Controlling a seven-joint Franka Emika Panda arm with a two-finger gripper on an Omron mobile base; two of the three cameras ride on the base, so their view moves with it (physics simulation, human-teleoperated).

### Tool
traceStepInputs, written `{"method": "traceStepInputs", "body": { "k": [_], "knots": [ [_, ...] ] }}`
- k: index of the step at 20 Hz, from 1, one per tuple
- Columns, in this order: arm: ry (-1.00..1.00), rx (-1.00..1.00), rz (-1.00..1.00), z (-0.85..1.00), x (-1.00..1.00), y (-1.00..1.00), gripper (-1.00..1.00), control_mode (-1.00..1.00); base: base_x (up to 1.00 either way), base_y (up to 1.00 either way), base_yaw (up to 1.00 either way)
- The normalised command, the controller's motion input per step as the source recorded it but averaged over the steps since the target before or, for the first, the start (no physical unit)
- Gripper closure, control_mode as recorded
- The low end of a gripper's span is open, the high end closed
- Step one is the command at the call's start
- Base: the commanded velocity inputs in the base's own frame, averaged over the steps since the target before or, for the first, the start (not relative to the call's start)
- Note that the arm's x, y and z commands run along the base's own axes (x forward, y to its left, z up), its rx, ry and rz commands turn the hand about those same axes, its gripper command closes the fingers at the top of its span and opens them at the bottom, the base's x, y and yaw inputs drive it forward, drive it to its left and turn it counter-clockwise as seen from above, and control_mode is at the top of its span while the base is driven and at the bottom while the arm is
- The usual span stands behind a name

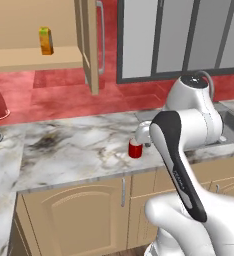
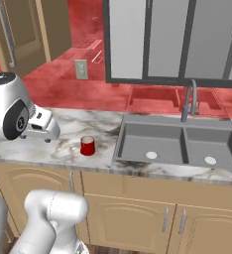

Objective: Pick the mug and place it in the sink. Pick the bowl and place it in the open cabinet and then close the cabinet.

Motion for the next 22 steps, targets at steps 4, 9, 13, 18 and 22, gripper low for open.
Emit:
{"method": "traceStepInputs", "body": {
  "k": [4,9,13,18,22],
  "knots": [
    [0.00,0.00,0.00,0.00,0.00,0.00,-1.00,1.00,0.00,-0.27,0.00],
    [-0.03,0.13,0.00,-0.19,0.00,-0.06,-1.00,-1.00,0.00,0.00,0.00],
    [0.00,0.13,0.00,-0.23,0.00,-0.13,-1.00,-1.00,0.00,0.00,0.00],
    [0.00,0.05,0.00,-0.37,0.00,-0.12,-1.00,-1.00,0.00,0.00,0.00],
    [-0.01,-0.02,-0.02,-0.25,0.00,0.00,-1.00,-1.00,0.00,0.00,0.00]
  ]
}}
